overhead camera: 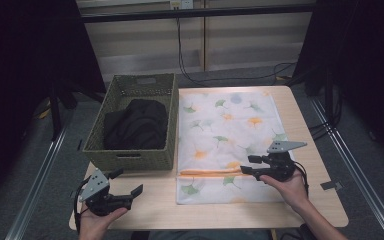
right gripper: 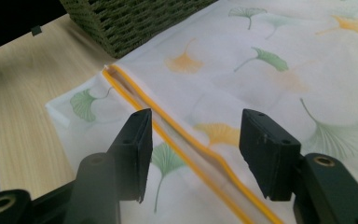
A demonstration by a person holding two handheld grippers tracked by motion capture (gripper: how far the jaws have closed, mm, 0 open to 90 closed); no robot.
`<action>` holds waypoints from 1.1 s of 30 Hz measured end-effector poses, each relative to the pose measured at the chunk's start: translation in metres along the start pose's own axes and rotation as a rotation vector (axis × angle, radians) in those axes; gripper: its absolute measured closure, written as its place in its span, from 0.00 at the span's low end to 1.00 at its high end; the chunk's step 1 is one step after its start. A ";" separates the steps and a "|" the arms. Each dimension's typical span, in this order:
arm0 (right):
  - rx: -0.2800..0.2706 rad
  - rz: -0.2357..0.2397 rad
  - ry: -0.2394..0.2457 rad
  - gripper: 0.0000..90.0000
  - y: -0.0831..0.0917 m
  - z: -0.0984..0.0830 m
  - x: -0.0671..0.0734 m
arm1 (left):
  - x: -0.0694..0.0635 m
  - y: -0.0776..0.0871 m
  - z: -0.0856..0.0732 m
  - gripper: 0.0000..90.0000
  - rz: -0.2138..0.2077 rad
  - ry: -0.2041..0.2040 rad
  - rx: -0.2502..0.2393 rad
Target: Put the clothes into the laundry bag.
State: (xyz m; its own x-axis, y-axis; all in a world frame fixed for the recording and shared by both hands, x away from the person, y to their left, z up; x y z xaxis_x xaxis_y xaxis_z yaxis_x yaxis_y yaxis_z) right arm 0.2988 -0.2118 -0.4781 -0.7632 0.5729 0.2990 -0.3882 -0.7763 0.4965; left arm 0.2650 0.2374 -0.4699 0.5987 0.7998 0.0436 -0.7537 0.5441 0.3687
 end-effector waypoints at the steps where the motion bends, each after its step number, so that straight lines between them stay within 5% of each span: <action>1: 0.003 0.006 0.003 0.51 -0.004 0.004 -0.001 | -0.001 0.000 -0.001 0.11 -0.006 -0.002 0.006; 11: 0.111 0.009 0.055 0.51 -0.045 0.025 -0.013 | -0.003 0.000 0.000 0.09 -0.020 -0.029 0.006; 18: 0.223 -0.013 0.051 0.47 -0.059 0.001 -0.029 | -0.008 0.001 -0.002 0.07 -0.047 -0.046 0.022; 24: 0.251 -0.035 0.047 0.42 -0.059 -0.006 -0.032 | -0.006 0.002 -0.003 0.07 -0.033 -0.031 0.029; 30: 0.287 -0.076 0.141 0.38 -0.066 -0.014 -0.028 | -0.003 0.002 -0.003 0.09 -0.012 -0.039 0.035; 33: 0.269 -0.070 0.148 0.39 -0.066 -0.015 -0.029 | -0.002 0.001 -0.003 0.09 -0.015 -0.030 0.033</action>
State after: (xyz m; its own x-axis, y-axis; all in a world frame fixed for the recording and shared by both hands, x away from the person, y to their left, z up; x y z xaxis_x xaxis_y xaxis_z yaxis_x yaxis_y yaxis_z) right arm 0.3388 -0.1816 -0.5320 -0.8139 0.5628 0.1444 -0.3069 -0.6274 0.7157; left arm 0.2619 0.2371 -0.4719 0.6184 0.7832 0.0653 -0.7352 0.5471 0.4002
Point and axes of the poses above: each handheld gripper's, and its own axes: y roughly backward along the jaws, z roughly out of its top, x roughly to its left, the point moved 4 cm from there along -y, roughly forward along the jaws, and after that the axes turned 9 degrees about z, right-handed, at the moved point
